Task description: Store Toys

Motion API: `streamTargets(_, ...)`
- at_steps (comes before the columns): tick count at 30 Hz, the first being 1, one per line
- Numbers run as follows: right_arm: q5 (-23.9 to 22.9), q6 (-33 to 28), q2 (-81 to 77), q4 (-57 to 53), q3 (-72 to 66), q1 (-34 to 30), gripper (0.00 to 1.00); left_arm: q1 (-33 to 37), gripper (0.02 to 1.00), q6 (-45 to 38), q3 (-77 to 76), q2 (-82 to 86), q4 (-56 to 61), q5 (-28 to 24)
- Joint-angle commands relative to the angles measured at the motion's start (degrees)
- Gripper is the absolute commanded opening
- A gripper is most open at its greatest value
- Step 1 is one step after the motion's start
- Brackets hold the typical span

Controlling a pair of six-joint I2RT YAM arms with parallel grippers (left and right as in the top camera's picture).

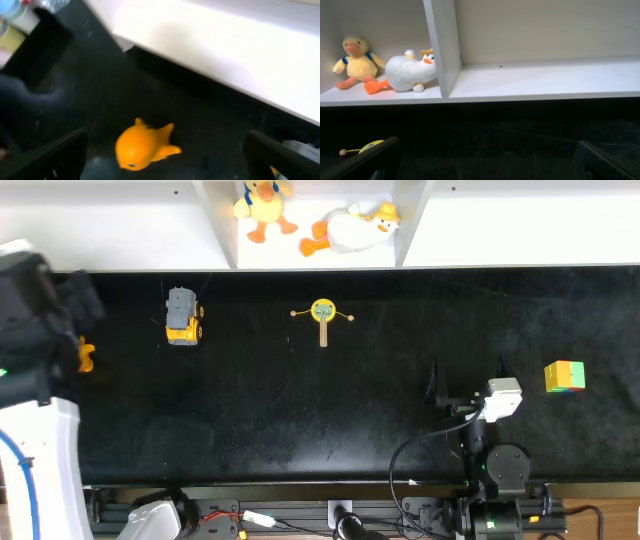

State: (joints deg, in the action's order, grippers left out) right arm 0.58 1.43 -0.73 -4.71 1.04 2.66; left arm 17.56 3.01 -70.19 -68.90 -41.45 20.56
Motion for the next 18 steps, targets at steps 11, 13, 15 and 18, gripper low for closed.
streamTargets(11, -0.6, -0.3, 0.5, 0.2, -0.8, -0.1, 0.996, 21.3, 0.996, -10.8, -1.3, -1.1, -1.5, -23.9)
streamTargets(13, -0.6, -0.3, 0.5, 0.2, -0.8, -0.1, 0.993, 22.9, 0.993, -12.2, -1.2, -2.2, -1.4, -23.9)
streamTargets(15, -0.6, -0.3, 0.5, 0.2, -0.8, -0.1, 0.993, 23.6, 0.998, -13.6, -1.0, -3.7, -1.2, -24.6)
streamTargets(18, -0.6, -0.3, 0.5, 0.2, -0.8, -0.1, 0.996, 23.6, 0.998, -15.0, -0.3, -6.4, -0.6, -25.9)
